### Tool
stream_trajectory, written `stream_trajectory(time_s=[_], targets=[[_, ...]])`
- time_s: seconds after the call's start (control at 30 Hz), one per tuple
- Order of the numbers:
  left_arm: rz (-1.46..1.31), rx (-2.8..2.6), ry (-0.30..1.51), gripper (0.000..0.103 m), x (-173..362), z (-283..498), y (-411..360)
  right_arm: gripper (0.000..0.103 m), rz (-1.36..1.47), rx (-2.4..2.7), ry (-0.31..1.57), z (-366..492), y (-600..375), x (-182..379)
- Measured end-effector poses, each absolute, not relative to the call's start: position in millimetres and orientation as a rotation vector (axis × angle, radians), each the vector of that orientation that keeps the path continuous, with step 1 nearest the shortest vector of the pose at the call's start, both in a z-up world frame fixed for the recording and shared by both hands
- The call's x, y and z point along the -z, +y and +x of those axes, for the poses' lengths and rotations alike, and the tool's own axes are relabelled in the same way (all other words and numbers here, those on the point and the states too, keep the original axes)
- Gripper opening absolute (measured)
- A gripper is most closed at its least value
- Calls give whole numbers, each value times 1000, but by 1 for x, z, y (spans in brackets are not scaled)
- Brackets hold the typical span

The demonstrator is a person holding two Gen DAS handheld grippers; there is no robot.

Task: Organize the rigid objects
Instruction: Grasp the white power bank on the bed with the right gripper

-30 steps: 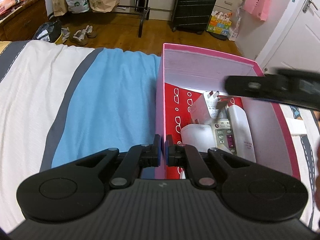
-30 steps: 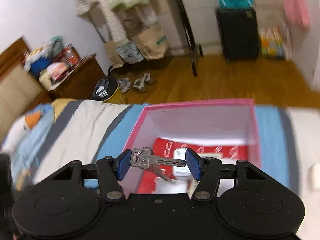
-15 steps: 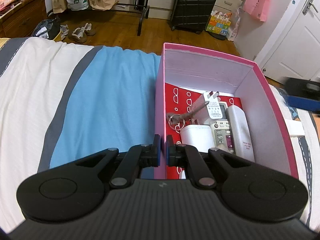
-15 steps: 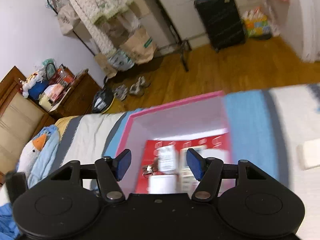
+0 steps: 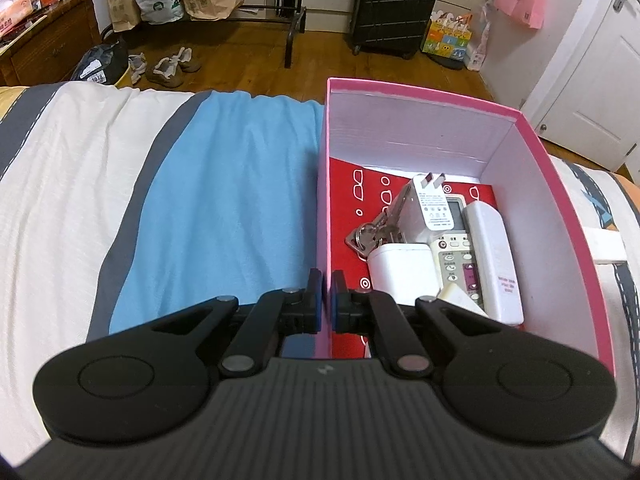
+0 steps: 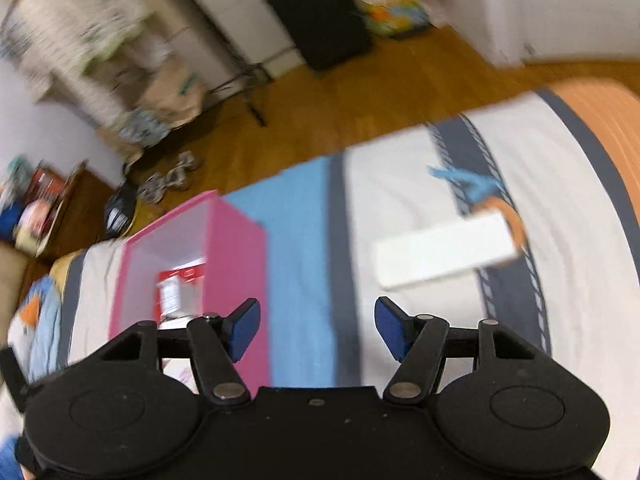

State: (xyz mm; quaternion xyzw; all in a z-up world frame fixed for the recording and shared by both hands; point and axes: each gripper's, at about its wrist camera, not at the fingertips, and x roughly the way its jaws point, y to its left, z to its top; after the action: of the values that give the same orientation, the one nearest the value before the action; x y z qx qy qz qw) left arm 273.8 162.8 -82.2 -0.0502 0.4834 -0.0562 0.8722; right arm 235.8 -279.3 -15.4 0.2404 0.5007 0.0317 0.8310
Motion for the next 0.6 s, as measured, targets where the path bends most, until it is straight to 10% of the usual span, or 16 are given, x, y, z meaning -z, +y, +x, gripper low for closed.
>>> stream_trajectory(time_s=[0.6], targets=[[-69,107,1017,3,84,273,156,73,832,145,1153,280,-360,138]])
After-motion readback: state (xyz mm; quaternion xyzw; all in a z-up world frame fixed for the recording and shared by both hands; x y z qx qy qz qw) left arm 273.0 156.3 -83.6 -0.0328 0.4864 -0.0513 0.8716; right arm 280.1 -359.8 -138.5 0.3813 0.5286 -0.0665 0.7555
